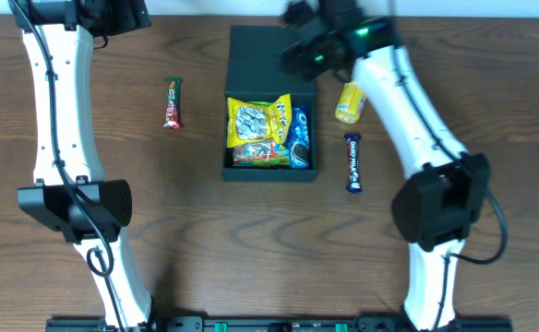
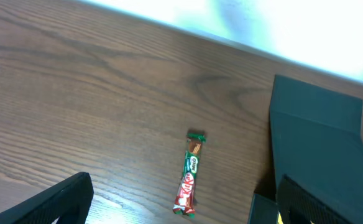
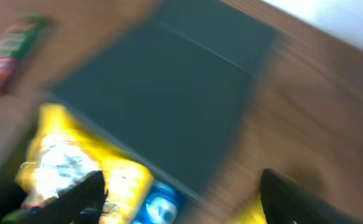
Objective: Pack container
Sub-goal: 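Grasp the yellow Mentos tube with the right gripper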
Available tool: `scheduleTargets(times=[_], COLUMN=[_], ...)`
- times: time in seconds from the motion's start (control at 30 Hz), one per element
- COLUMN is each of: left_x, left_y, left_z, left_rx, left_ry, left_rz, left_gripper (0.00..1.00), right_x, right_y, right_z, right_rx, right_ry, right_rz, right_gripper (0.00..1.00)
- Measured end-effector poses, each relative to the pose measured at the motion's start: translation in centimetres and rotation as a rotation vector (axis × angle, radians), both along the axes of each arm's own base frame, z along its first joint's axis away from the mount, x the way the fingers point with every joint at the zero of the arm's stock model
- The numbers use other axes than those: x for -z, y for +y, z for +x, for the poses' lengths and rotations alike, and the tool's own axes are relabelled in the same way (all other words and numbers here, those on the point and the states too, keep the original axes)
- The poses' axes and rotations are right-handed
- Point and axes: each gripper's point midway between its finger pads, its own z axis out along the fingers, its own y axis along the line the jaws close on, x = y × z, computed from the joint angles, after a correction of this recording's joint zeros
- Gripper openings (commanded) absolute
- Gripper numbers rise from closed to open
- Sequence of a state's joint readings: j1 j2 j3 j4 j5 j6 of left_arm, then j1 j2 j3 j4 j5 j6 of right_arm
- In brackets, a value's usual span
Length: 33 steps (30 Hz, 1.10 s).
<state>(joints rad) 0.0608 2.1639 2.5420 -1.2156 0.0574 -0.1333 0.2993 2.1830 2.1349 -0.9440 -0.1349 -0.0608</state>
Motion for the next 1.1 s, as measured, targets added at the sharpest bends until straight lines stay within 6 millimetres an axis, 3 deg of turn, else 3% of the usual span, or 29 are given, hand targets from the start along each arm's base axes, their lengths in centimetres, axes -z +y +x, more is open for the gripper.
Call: scheduleTargets(times=[0.1, 0.23, 0.33, 0.43, 0.6, 0.9, 1.1], left_x=[0.0, 0.0, 0.0, 0.0, 0.0, 0.0, 0.0], left_y=[-0.1, -0.2, -0.2, -0.2, -0.4, -0.5, -0.4], left_z=[0.0, 0.0, 0.0, 0.0, 0.0, 0.0, 0.0], left_rx=[0.004, 0.007, 0.007, 0.009, 0.012, 0.014, 0.013], left_ry=[0.000, -0.001, -0.001, -0.001, -0.001, -0.001, -0.001], left_rz=[-0.006, -0.009, -0.009, -0.011, -0.012, -0.014, -0.014], left_gripper=[0.95, 0.95, 0.95, 0.95, 0.95, 0.95, 0.95], right_x=[2.0, 2.3, 2.2, 3.5, 7.6, 14.5, 16.8], right_y=[-6.5, -9.6, -9.6, -9.7, -10.1, -10.0, -10.1], right_z=[0.6, 1.7, 2.3, 1.5, -0.5, -1.2, -1.6], right_rx=[0.349, 0.541, 0.596, 0.681, 0.846, 0.943, 0.964], right_ry=[0.107, 0.127, 0.119, 0.173, 0.318, 0.451, 0.492], right_rz=[0.003, 0.086, 0.134, 0.157, 0.162, 0.129, 0.110], right_gripper=[0.99, 0.99, 0.99, 0.99, 0.98, 0.96, 0.73])
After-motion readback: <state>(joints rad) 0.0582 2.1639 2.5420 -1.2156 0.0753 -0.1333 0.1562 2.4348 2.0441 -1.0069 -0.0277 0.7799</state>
